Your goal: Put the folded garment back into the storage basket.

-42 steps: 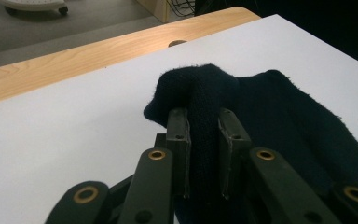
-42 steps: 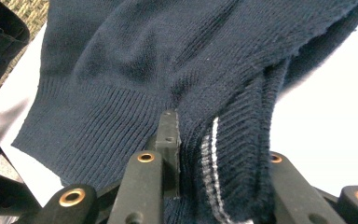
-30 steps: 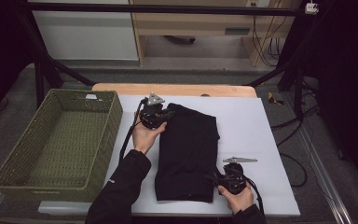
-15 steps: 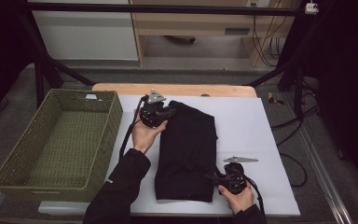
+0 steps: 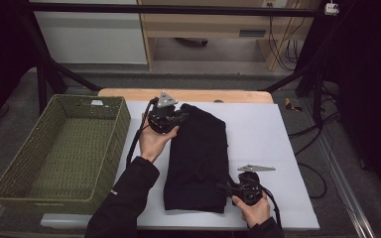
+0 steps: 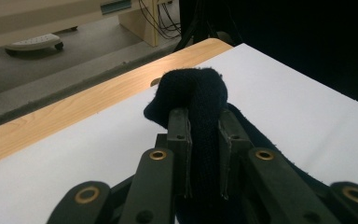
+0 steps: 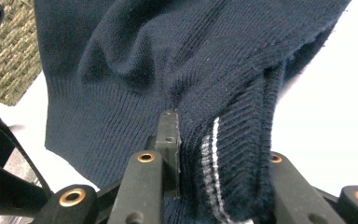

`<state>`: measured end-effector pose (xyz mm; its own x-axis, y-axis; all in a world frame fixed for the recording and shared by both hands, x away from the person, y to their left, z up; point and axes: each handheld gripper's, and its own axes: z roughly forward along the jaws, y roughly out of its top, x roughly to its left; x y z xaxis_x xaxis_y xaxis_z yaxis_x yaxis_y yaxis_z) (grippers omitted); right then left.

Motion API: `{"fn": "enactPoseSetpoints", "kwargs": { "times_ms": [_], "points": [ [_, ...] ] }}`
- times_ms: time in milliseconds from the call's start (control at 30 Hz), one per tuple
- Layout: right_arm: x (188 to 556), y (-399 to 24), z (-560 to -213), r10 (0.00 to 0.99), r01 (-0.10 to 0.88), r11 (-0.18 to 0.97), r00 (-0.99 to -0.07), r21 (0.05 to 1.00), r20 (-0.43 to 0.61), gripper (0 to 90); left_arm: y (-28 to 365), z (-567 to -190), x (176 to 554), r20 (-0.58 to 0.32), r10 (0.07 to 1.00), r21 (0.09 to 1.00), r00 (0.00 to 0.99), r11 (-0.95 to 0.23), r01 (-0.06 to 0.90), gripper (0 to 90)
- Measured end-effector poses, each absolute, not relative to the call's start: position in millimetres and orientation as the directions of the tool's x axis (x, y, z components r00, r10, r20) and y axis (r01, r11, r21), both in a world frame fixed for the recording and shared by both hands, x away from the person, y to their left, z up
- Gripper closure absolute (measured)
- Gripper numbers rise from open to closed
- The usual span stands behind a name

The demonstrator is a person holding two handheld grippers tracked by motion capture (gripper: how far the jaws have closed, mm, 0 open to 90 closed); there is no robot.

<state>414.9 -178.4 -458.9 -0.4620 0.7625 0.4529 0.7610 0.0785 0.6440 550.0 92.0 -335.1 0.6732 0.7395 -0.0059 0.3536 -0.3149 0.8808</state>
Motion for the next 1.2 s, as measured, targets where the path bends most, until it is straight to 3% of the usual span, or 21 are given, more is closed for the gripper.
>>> {"fn": "enactPoseSetpoints", "kwargs": {
  "times_ms": [1200],
  "points": [
    [419, -164, -431, 0.728, 0.703, 0.080, -0.525, 0.707, 0.440, 72.6, 100, -276, 528, 0.087, 0.736, 0.897, 0.671, -0.351, 0.268, 78.1]
  ]
}}
